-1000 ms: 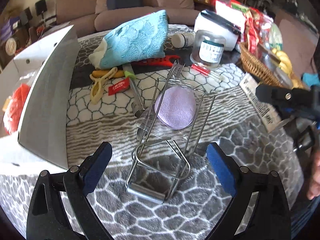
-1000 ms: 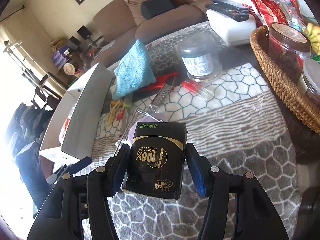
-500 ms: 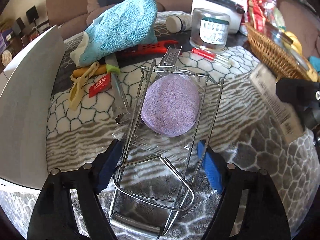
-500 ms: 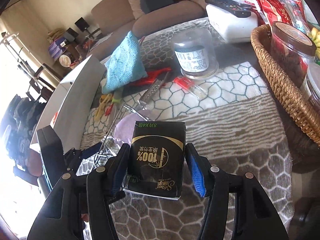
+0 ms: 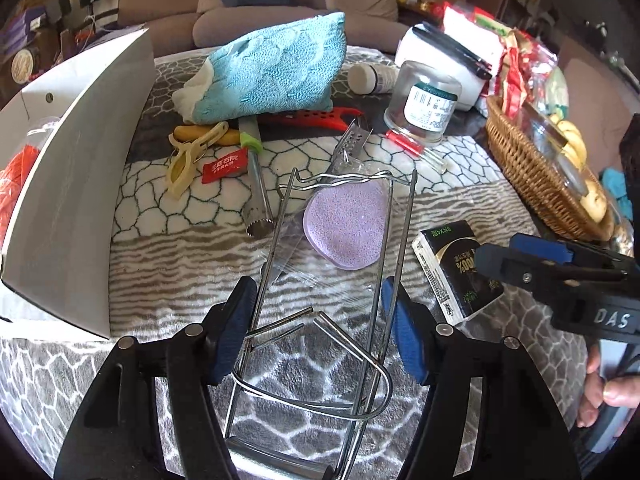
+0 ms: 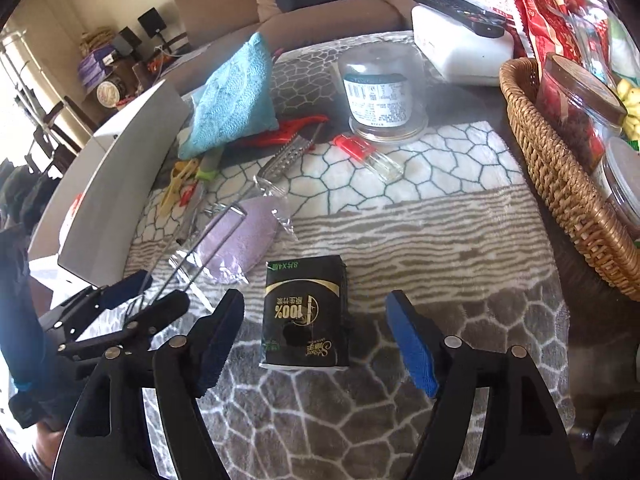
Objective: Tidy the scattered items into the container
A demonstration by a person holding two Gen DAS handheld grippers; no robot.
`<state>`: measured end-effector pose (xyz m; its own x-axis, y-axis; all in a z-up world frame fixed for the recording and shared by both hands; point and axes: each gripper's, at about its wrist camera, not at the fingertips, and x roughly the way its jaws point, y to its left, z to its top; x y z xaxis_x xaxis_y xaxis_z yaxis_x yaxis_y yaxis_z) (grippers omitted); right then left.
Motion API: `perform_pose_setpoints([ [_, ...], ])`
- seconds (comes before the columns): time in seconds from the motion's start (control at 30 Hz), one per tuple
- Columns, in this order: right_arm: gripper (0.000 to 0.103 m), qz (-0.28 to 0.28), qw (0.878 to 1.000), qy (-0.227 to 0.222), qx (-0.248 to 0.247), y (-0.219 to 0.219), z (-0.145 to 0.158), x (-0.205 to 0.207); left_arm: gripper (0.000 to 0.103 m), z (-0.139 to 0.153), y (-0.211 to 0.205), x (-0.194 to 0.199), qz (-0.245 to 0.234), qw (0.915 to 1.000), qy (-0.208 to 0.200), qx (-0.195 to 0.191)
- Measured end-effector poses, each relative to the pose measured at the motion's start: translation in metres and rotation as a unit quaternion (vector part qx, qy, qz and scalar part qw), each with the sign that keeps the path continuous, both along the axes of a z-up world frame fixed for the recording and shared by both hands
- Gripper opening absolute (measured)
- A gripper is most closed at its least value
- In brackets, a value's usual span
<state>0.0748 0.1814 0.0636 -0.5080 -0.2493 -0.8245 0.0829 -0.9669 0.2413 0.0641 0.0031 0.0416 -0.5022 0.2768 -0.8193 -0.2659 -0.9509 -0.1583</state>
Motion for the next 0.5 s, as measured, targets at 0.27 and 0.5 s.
perform_pose_setpoints([
  [0.27,0.055,0.044,0.995,-0.028,0.089,-0.027,-0.038,-0.002,0.072,-0.027,0.016,0.003,-0.003,0.9987,-0.016,-0.049],
  [0.5,0.054,0.010,1.000,0.004,0.024,-0.002,-0.010,0.000,0.063,-0.006,0.000,0.001,0.012,0.9992,0.021,-0.032],
])
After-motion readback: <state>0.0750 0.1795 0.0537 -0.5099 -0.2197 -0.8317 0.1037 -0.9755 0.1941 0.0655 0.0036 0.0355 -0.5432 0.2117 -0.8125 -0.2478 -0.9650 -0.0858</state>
